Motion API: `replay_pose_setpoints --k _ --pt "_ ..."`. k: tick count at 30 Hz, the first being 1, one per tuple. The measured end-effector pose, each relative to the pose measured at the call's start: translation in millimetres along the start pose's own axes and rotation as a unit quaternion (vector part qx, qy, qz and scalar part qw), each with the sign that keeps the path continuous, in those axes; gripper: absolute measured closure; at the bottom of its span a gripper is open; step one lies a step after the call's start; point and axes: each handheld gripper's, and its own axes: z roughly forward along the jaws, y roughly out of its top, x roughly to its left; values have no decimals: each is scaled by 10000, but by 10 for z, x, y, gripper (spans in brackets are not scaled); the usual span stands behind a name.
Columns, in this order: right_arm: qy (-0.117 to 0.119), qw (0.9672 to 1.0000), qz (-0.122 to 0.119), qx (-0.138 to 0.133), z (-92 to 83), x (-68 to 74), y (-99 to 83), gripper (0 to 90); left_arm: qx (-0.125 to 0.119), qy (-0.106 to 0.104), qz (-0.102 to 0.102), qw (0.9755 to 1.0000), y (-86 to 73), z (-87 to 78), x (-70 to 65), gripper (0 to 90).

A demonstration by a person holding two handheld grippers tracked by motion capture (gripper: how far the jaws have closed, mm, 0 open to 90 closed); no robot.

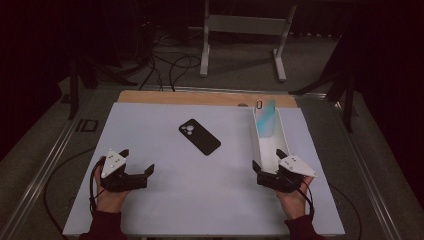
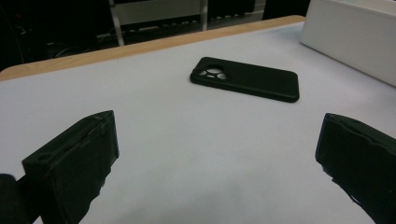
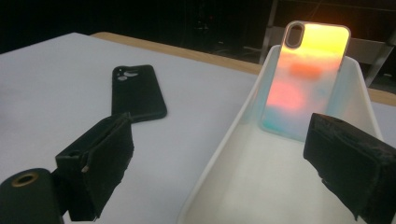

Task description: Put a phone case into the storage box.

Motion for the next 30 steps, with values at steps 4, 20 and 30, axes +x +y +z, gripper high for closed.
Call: replay_pose_setpoints --k 4,20,30 --pt "17 10000 -14 23 8 1 -19 79 8 -16 3 10000 0 5 0 0" --pt "56 10000 66 -26 -17 -26 -4 80 76 -98 74 9999 46 81 -63 0" --pt "63 10000 72 -12 -19 -27 7 80 63 -291 187 9994 208 221 -144 0"
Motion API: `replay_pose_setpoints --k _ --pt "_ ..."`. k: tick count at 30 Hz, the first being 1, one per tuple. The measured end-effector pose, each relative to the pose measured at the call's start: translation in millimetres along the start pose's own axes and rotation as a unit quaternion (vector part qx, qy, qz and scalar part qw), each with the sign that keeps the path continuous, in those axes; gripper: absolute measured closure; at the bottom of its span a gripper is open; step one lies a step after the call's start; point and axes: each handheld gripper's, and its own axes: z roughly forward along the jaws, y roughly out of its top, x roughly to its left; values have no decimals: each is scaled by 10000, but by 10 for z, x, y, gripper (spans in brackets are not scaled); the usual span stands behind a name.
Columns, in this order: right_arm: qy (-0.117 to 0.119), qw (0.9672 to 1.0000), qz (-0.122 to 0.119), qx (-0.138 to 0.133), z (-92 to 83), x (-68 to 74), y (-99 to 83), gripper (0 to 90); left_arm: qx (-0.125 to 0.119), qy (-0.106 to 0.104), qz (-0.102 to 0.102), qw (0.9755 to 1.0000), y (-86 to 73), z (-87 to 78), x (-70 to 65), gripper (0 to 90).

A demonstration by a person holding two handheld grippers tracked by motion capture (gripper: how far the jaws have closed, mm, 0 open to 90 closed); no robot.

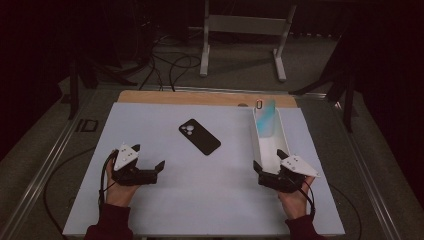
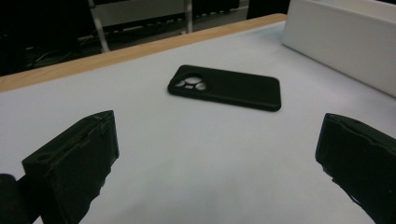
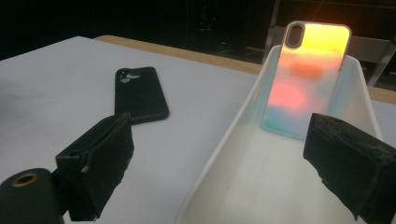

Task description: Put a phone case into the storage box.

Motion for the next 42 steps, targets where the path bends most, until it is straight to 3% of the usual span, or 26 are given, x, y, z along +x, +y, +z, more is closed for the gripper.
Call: replay_pose_setpoints --k 16,28,42 --pt "18 10000 -17 -48 -7 8 26 80 -53 -269 241 9993 287 407 -95 0" --pt "22 10000 10 -79 -16 -3 40 80 -16 -623 470 9969 443 779 -206 0" --pt "46 9999 6 -118 -20 4 58 80 5 -659 334 9973 555 1254 -239 0"
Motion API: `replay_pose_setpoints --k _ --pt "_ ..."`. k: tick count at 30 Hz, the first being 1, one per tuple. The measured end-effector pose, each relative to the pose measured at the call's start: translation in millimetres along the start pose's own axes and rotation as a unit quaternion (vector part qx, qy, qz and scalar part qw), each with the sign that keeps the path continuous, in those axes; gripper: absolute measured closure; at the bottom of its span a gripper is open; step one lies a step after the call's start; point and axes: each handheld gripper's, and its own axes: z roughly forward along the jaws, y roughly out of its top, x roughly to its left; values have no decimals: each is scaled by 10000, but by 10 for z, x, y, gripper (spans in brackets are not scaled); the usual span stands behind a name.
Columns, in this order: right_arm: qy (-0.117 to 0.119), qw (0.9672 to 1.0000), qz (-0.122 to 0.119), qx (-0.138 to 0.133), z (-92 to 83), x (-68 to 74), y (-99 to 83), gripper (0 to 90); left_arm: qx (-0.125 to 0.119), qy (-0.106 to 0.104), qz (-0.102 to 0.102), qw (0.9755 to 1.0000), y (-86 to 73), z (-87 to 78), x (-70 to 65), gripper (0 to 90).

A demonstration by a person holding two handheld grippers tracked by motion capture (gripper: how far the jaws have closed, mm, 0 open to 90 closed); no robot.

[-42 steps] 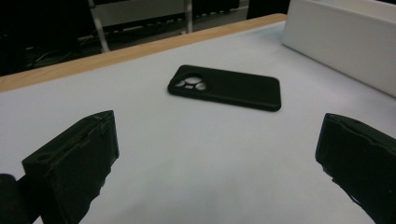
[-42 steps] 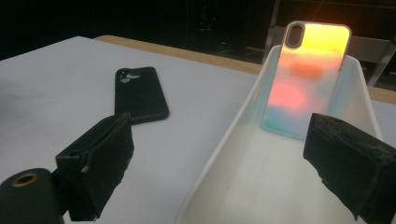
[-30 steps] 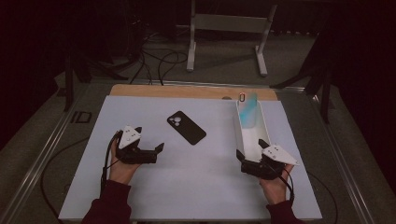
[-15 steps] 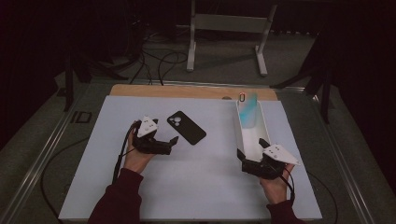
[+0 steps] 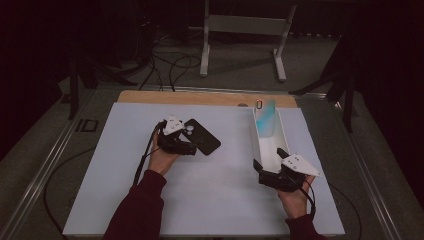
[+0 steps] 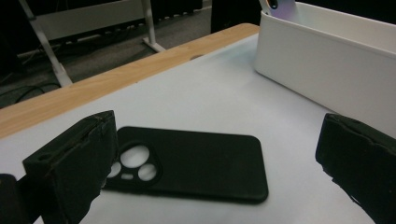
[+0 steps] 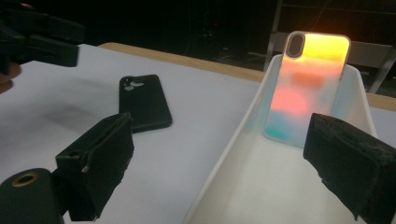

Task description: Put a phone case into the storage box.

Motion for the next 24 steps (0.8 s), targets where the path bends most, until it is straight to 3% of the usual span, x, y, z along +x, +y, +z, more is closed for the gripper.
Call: replay_pose_setpoints --k 7,12,18,24 --pt "27 10000 37 -12 0 7 13 80 126 65 -45 9999 33 193 54 11" --pt "64 9999 79 -63 -9 17 32 80 179 82 -220 9996 45 313 107 34" --pt "82 9999 91 -73 -12 19 37 80 300 88 -289 9991 76 469 102 72" --pt "72 9999 118 -79 -14 5 33 80 550 32 -385 9977 93 658 32 192"
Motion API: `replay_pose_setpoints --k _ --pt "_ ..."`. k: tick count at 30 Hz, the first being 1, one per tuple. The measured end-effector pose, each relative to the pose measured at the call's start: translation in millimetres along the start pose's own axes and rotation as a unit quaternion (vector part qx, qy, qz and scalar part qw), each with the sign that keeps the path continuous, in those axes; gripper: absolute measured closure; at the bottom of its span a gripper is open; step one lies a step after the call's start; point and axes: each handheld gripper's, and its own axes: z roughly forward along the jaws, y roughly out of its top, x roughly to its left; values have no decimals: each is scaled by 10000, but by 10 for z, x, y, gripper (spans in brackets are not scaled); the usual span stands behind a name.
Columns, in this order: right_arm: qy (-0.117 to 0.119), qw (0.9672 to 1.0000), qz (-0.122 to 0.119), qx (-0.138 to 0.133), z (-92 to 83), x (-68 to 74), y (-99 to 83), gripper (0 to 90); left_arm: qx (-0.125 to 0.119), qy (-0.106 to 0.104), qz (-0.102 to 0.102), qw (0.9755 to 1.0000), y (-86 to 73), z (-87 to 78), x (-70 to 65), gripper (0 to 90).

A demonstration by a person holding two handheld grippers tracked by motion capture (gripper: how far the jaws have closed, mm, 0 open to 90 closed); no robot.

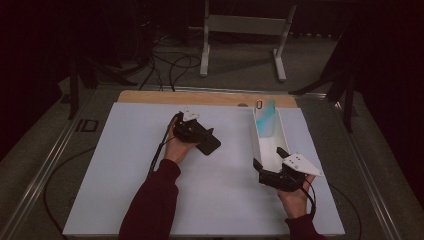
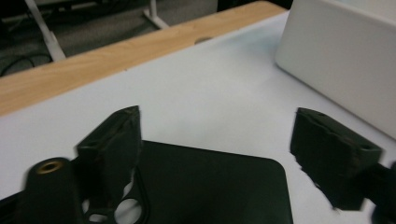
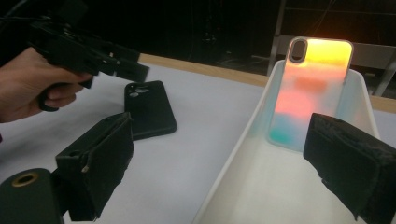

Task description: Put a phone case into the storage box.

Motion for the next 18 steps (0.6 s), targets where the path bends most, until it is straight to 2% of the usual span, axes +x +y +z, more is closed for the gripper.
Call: replay_pose_setpoints --k 3,4,6,7,8,10,11,12,13,14,15,16,18 --pt "9 10000 3 -8 -1 3 2 80 73 25 -12 10000 5 53 -23 273" --pt "12 10000 7 -12 -2 3 4 80 101 -28 -5 9999 8 78 -31 273" --pt "20 10000 11 -21 -5 3 10 80 91 -62 16 9999 10 130 -67 416" --pt "20 10000 11 -21 -5 3 10 80 91 -62 16 9999 10 130 -67 450" --pt "28 10000 24 -25 -6 6 10 80 70 -87 -5 9999 9 151 -82 450" --pt "45 10000 6 -19 -6 11 12 80 79 -46 -12 10000 7 174 -97 528" --pt "48 10000 -10 -24 -6 16 13 80 79 -46 -12 10000 7 174 -97 528" --pt "48 10000 -10 -24 -6 16 13 80 181 -79 -58 9998 1 253 -132 528" --pt "71 10000 -15 -38 -9 30 21 80 236 -124 -91 9996 2 279 -142 702" --pt "71 10000 -15 -38 -9 30 21 80 236 -124 -91 9996 2 279 -142 763" --pt "78 10000 -12 -48 -11 28 23 80 326 -160 -106 9993 7 334 -173 763" --pt "68 10000 23 -65 -23 15 26 80 368 -160 -88 9992 9 360 -188 885" --pt "71 9999 23 -77 -25 8 27 80 457 -179 -40 9988 15 402 -213 897"
